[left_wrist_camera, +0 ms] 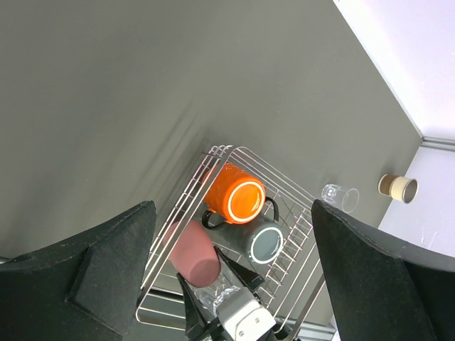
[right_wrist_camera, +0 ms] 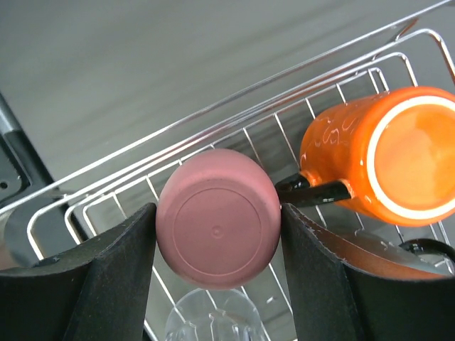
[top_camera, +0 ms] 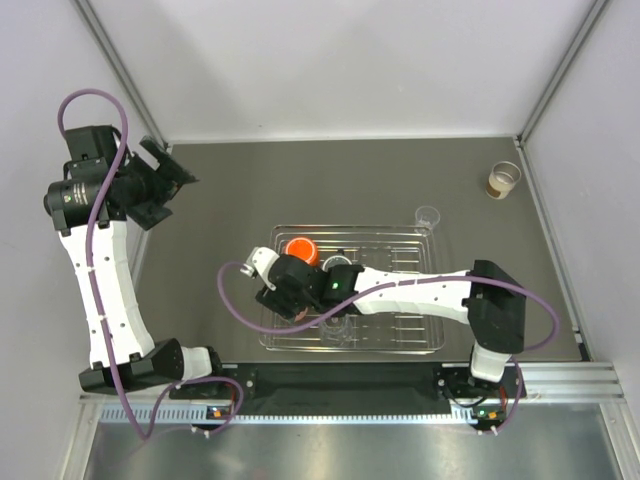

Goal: Load the cups into the dish rack

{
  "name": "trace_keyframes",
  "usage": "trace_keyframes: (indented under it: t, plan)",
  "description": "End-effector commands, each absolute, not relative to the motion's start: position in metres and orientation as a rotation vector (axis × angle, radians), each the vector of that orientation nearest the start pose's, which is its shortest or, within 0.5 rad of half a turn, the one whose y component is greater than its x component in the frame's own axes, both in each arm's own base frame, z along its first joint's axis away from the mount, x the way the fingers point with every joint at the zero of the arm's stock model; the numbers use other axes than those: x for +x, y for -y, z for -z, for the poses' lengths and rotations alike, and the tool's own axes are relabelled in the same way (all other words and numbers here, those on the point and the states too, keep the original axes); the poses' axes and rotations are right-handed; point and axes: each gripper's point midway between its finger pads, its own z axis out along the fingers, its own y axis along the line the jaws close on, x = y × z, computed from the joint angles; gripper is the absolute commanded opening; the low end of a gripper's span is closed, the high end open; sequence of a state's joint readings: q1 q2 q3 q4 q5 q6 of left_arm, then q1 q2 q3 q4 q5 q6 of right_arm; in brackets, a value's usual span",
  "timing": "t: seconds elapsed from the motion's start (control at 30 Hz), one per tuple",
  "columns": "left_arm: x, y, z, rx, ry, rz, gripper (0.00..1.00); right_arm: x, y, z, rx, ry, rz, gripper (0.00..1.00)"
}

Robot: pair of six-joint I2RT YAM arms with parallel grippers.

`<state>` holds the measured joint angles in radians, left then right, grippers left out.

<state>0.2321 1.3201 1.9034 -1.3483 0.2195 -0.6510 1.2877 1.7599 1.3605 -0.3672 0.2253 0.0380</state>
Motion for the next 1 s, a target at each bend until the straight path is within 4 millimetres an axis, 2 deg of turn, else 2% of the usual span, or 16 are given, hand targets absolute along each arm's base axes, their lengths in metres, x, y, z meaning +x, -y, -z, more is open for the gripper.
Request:
trace_keyframes:
  t: [0.0, 0.23, 0.37, 0.57, 0.67, 0.7, 0.77, 0.9, 0.97]
  plan:
    - [0.248, 0.005, -0.346, -0.967, -2.306, 0.45, 0.95, 0.173, -0.461, -0.148, -1.179, -1.9, -0.459, 0.0]
    - [0.249, 0.005, -0.345, -0.964, -2.31, 0.449, 0.95, 0.181, -0.463, -0.145, -1.128, -1.9, -0.464, 0.0]
    - [0.249, 0.006, -0.343, -0.962, -2.319, 0.461, 0.95, 0.187, -0.459, -0.139, -1.112, -1.917, -0.453, 0.0]
    - [0.253, 0.009, -0.342, -0.964, -2.323, 0.486, 0.94, 0.186, -0.449, -0.133, -1.107, -1.935, -0.451, 0.05]
    - [0.253, 0.01, -0.341, -0.972, -2.326, 0.5, 0.94, 0.182, -0.445, -0.132, -1.119, -1.939, -0.461, 0.14]
    - [0.254, 0.01, -0.34, -0.973, -2.326, 0.502, 0.94, 0.181, -0.442, -0.131, -1.123, -1.944, -0.461, 0.24]
    - [0.254, 0.01, -0.341, -0.976, -2.322, 0.505, 0.94, 0.179, -0.441, -0.132, -1.129, -1.944, -0.47, 0.3]
    - [0.255, 0.01, -0.341, -0.981, -2.323, 0.517, 0.95, 0.178, -0.438, -0.139, -1.129, -1.937, -0.475, 0.5]
    - [0.255, 0.012, -0.341, -0.978, -2.323, 0.526, 0.95, 0.177, -0.437, -0.142, -1.134, -1.933, -0.477, 0.55]
